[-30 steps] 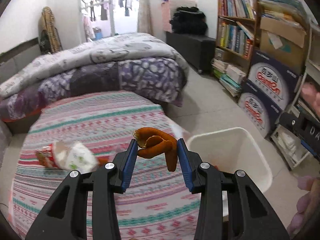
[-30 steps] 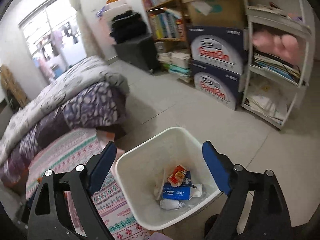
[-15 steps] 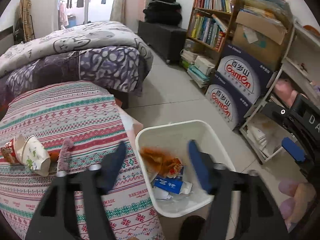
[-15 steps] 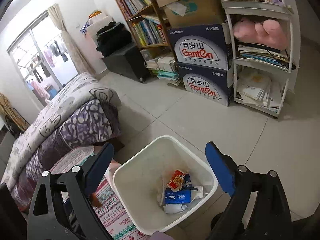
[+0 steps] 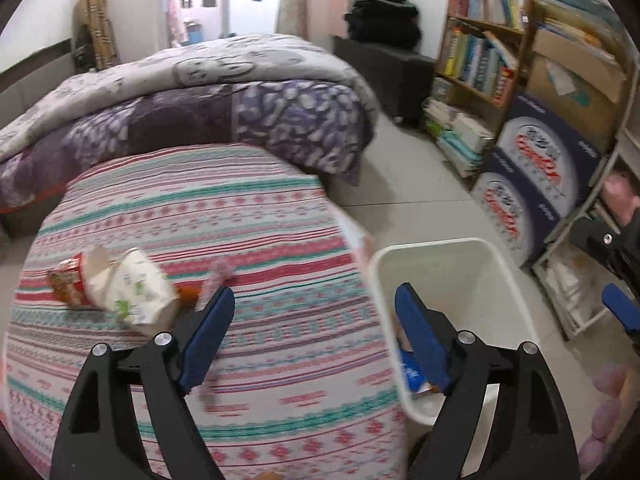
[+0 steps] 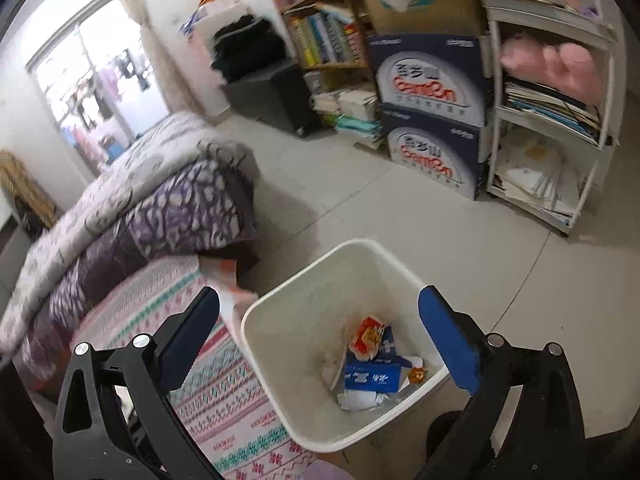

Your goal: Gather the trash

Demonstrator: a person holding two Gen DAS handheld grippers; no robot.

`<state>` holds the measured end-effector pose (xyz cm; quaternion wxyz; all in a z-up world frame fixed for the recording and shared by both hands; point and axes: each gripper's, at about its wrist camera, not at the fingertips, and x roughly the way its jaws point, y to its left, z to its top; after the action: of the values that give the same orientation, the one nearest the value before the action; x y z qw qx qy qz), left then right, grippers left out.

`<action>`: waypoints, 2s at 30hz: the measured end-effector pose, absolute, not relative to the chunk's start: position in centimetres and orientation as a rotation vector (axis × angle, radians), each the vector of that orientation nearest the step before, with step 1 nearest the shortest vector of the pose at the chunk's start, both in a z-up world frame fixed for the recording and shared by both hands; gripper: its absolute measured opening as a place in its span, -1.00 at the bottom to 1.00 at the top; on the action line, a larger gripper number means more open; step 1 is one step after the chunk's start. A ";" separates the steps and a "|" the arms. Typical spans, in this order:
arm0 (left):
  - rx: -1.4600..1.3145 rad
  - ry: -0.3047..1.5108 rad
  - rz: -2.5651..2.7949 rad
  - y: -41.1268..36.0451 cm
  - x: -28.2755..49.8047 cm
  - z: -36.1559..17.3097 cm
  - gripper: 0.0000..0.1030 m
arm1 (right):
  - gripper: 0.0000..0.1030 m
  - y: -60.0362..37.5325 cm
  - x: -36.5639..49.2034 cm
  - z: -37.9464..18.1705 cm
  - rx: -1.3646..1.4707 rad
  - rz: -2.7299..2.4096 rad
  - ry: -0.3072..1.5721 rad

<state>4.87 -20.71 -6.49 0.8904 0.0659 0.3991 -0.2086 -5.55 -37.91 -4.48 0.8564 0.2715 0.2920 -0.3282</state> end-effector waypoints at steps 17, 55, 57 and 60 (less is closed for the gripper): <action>0.246 0.978 -0.186 -11.6 11.6 -10.5 0.70 | 0.86 -30.5 0.8 -7.3 0.440 -0.541 0.802; 0.127 0.887 -0.288 -3.0 16.2 -5.5 0.61 | 0.71 -17.6 10.1 -15.5 0.195 -0.323 1.045; 0.114 0.881 -0.274 -2.3 16.1 -5.2 0.62 | 0.60 -16.3 10.5 -16.2 0.131 -0.313 1.047; 0.121 0.875 -0.256 -1.5 16.5 -5.4 0.62 | 0.37 -14.6 11.0 -17.6 0.070 -0.273 1.081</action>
<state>16.51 -1.49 -5.37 0.8961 0.0585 0.4224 -0.1236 11.03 -14.63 -17.62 0.8479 0.0334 0.5130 -0.1295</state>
